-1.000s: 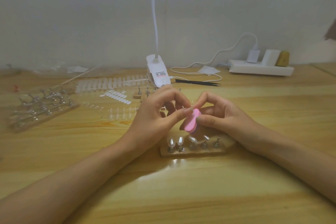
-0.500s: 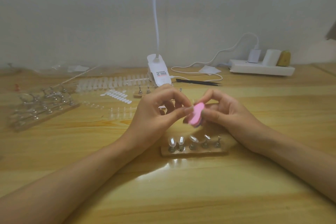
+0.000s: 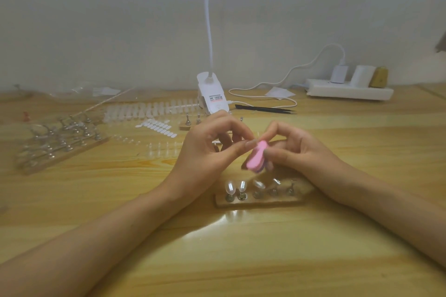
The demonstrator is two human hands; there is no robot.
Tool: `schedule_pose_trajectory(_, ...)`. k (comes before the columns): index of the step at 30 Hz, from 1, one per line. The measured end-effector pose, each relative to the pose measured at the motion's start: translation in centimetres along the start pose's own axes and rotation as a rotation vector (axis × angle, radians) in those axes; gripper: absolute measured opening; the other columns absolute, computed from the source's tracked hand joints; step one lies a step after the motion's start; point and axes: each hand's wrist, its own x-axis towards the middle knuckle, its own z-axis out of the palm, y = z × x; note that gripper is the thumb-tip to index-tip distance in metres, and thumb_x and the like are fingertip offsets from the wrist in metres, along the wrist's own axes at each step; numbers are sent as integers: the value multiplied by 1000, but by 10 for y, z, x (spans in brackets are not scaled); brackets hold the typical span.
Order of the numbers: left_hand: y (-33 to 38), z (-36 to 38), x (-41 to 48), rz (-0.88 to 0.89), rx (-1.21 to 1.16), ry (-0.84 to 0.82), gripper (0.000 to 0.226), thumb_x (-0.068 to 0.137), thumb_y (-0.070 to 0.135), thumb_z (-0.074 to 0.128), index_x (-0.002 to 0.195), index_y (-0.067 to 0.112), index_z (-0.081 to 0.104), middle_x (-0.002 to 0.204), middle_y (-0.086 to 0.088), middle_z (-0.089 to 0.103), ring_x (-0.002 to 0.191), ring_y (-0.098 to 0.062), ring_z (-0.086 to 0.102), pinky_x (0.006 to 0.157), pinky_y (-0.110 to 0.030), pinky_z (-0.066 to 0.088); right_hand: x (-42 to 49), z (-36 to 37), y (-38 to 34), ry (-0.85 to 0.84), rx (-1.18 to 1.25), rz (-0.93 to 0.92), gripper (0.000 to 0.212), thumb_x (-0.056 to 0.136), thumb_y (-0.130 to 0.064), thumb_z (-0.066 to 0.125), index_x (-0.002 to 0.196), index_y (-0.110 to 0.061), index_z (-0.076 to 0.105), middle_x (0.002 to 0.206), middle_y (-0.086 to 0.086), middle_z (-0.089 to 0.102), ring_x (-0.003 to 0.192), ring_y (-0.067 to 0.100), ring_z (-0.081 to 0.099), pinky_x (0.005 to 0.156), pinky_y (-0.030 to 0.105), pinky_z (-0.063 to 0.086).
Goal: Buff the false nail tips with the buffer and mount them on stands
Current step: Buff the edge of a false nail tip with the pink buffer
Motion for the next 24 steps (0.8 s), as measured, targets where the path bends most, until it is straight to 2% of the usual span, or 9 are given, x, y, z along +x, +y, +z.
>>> schedule_pose_trajectory(2, 0, 1, 0, 5, 7, -4, 13, 82, 13, 75, 77, 22, 68, 81, 14, 57, 68, -4, 54, 62, -14, 42, 2, -3, -2, 126, 84, -43, 21, 81, -31, 75, 93, -20, 62, 80, 9, 73, 74, 21, 62, 71, 28, 51)
schedule_pose_trajectory(4, 1, 1, 1, 4, 13, -1, 14, 83, 11, 75, 78, 21, 67, 81, 14, 56, 68, -3, 54, 62, -12, 41, 2, -5, -3, 149, 129, -44, 25, 76, -34, 75, 92, -19, 63, 79, 8, 72, 72, 18, 61, 75, 28, 51)
schedule_pose_trajectory(6, 1, 1, 1, 14, 29, 4, 14, 84, 9, 75, 78, 19, 67, 81, 10, 57, 68, -3, 54, 62, -11, 40, 1, -2, -1, 64, 27, -13, 21, 76, -34, 82, 89, -27, 68, 78, 13, 71, 82, 34, 66, 80, 38, 51)
schedule_pose_trajectory(8, 1, 2, 0, 28, 47, -3, 12, 84, 8, 75, 78, 16, 67, 81, 7, 57, 69, -2, 54, 61, -10, 40, 2, -1, 0, 88, 26, -25, 22, 78, -32, 80, 92, -22, 67, 81, 14, 72, 85, 42, 64, 82, 41, 51)
schedule_pose_trajectory(11, 3, 2, -1, 59, 93, -10, 12, 83, 6, 75, 78, 14, 67, 80, 10, 54, 69, -1, 52, 60, -7, 37, 3, -5, -2, 193, 154, -26, 28, 76, -30, 71, 95, -12, 62, 84, 11, 73, 81, 29, 57, 79, 33, 52)
schedule_pose_trajectory(15, 4, 3, 0, 82, 155, -17, 10, 85, 7, 74, 79, 11, 67, 80, 8, 53, 70, 0, 52, 60, -6, 36, 2, -1, 0, 84, 1, -14, 25, 77, -35, 79, 91, -18, 67, 86, 16, 74, 85, 32, 61, 81, 43, 55)
schedule_pose_trajectory(18, 5, 4, 0, 90, 163, -38, 14, 84, 4, 74, 78, 14, 66, 81, 5, 53, 70, 1, 51, 59, -5, 35, 3, -6, -1, 191, 137, -43, 26, 77, -34, 71, 94, -15, 63, 84, 7, 74, 82, 23, 63, 76, 32, 58)
schedule_pose_trajectory(21, 5, 3, 0, 89, 164, -32, 9, 85, 6, 74, 79, 9, 67, 80, 5, 53, 70, 0, 51, 60, -5, 35, 2, -4, 0, 62, -9, -14, 17, 81, -34, 75, 90, -23, 68, 85, 11, 75, 83, 27, 66, 83, 41, 56)
schedule_pose_trajectory(24, 6, 3, -1, 81, 141, -95, 10, 83, 6, 75, 79, 12, 68, 80, 5, 54, 69, -1, 51, 60, -5, 36, 3, -6, 1, 153, 87, -59, 22, 83, -31, 68, 99, -17, 63, 87, 7, 75, 80, 16, 67, 74, 29, 58)
